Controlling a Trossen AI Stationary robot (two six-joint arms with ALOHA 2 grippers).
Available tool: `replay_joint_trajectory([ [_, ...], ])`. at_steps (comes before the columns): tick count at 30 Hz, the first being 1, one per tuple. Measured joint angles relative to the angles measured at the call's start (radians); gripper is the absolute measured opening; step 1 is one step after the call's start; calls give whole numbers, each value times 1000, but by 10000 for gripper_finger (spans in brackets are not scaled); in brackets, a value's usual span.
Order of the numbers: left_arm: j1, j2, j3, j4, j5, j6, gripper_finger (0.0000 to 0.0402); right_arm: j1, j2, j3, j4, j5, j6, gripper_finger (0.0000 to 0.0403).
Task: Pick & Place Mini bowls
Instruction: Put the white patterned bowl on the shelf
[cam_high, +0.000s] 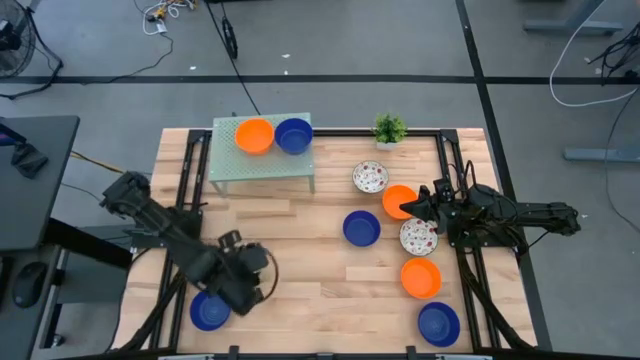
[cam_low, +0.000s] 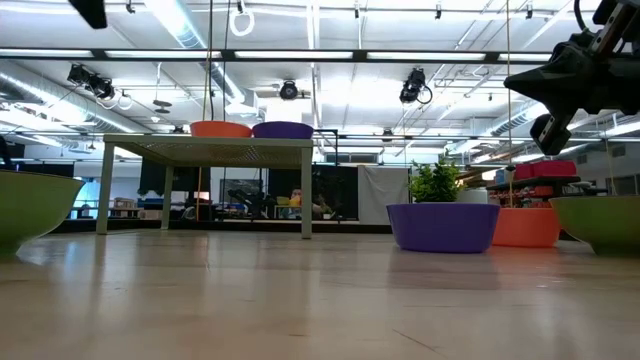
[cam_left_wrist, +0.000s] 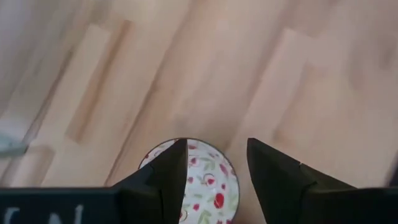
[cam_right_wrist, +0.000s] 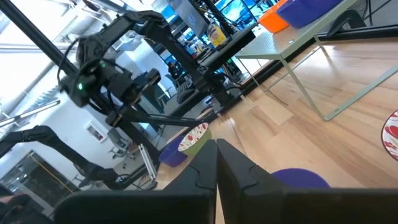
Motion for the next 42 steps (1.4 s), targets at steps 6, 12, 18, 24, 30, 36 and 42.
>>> replay_joint_trajectory([
  [6, 22, 60, 0, -188, 112, -195, 210, 0, 0, 0, 0, 0, 0, 7],
  [12, 78, 105, 0, -143, 244, -167, 260, 0, 0, 0, 1, 0, 0, 7],
  [18, 114, 165, 0, -97, 311, -79, 265, 0, 0, 0, 1, 0, 0, 7],
  [24, 124, 197, -60, -45, 444, -67, 254, 0, 0, 0, 1, 0, 0, 7],
  [30, 125, 198, -194, 129, 579, -74, 250, 0, 0, 0, 1, 0, 0, 7],
  [36, 125, 198, -259, 212, 611, -74, 249, 0, 0, 0, 1, 0, 0, 7],
  [42, 125, 198, -264, 213, 597, -67, 247, 0, 0, 0, 1, 0, 0, 7],
])
